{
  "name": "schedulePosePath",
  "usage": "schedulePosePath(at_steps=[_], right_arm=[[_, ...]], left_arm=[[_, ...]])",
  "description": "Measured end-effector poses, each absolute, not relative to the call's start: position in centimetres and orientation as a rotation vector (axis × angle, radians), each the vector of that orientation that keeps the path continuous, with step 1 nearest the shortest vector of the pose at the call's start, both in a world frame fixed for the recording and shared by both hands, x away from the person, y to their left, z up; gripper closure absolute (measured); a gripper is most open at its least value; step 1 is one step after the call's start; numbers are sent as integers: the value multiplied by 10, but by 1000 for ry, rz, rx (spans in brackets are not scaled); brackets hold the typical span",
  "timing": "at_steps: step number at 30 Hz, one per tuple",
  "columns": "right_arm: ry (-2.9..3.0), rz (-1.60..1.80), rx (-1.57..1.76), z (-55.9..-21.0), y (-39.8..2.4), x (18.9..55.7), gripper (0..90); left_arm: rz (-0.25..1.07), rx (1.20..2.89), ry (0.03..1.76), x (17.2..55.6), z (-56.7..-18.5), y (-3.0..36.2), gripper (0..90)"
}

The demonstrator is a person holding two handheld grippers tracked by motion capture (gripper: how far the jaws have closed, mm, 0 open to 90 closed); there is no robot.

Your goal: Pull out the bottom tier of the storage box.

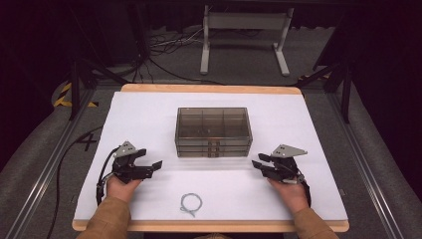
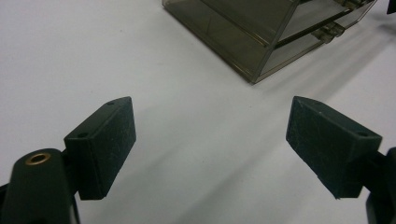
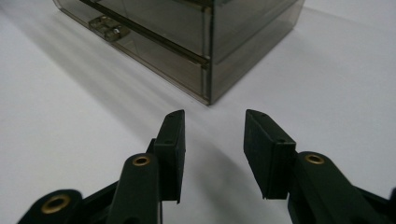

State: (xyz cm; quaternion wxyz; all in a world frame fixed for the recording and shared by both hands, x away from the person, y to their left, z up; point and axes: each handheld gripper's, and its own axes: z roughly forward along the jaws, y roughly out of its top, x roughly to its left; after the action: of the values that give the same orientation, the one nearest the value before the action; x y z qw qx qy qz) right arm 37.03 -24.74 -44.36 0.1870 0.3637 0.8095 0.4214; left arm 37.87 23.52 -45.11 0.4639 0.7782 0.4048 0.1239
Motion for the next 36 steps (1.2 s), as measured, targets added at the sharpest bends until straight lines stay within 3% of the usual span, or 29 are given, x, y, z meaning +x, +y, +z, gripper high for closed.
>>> schedulePosePath(at_steps=[36], right_arm=[[2399, 1304, 812, -446, -177, 352, 540]], left_arm=[[286, 1910, 977, 378, -451, 234, 160]])
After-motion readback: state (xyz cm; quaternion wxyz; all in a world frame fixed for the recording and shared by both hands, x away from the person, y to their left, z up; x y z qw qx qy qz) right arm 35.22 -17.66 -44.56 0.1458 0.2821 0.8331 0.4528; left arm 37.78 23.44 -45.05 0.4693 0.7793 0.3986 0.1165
